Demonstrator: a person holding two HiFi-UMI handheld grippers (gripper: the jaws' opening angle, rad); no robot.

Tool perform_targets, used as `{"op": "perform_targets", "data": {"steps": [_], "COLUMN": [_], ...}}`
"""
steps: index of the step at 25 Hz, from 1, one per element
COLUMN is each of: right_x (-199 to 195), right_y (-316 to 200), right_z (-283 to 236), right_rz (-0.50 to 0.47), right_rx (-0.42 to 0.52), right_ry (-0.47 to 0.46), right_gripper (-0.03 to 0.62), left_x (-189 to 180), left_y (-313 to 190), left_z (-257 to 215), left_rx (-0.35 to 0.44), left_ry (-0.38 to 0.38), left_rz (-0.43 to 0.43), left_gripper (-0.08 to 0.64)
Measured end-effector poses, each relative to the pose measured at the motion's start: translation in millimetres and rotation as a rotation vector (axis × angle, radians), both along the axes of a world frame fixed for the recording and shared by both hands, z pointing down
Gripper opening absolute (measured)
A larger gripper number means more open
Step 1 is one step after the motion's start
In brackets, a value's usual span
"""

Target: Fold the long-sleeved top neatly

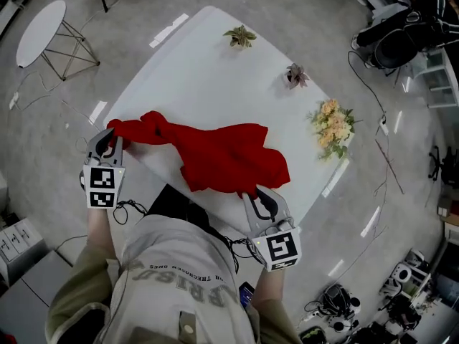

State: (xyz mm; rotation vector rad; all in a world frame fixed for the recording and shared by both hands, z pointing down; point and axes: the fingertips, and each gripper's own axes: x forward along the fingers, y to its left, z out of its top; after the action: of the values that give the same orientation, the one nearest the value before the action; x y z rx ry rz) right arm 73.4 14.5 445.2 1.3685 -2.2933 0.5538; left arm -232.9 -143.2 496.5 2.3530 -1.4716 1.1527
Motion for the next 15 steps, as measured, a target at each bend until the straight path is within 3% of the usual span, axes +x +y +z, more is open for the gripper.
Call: {"op": "perform_targets", "data": {"steps": [3, 6, 9, 13, 14, 15], "right_x": [41, 92, 132, 154, 156, 156], "right_y": [-12, -55, -98, -113, -112, -111], "right_z": [-14, 3, 53, 134, 142, 144], "right_rz": [0.059, 0.169, 0.287, 0.389, 0.389, 0.378], "right_rx": [0.029, 0.003, -0.115, -0.348, -0.375, -0.385], "right_ry": [0.043, 0.159, 0.237, 0.246, 0.25, 0.247], "right_gripper": [0.054, 0.054, 0.055, 0.073, 0.102, 0.176], "left_x": [-7, 8, 25, 21, 16, 10], "left_y": [13, 9, 8, 14, 15, 15], "left_z": [-2, 20, 55, 99, 104, 106], "left_rx": [0.011, -0.022, -0.102, -0.198, -0.21, -0.226], "left_ry": [-0.016, -0.088, -0.175, -0.287, -0.322, -0.339], "left_rz": [-0.002, 0.064, 0.139, 0.18, 0.189, 0.194], "left_gripper": [0.037, 0.037, 0.037, 0.048, 0.101, 0.178]}}
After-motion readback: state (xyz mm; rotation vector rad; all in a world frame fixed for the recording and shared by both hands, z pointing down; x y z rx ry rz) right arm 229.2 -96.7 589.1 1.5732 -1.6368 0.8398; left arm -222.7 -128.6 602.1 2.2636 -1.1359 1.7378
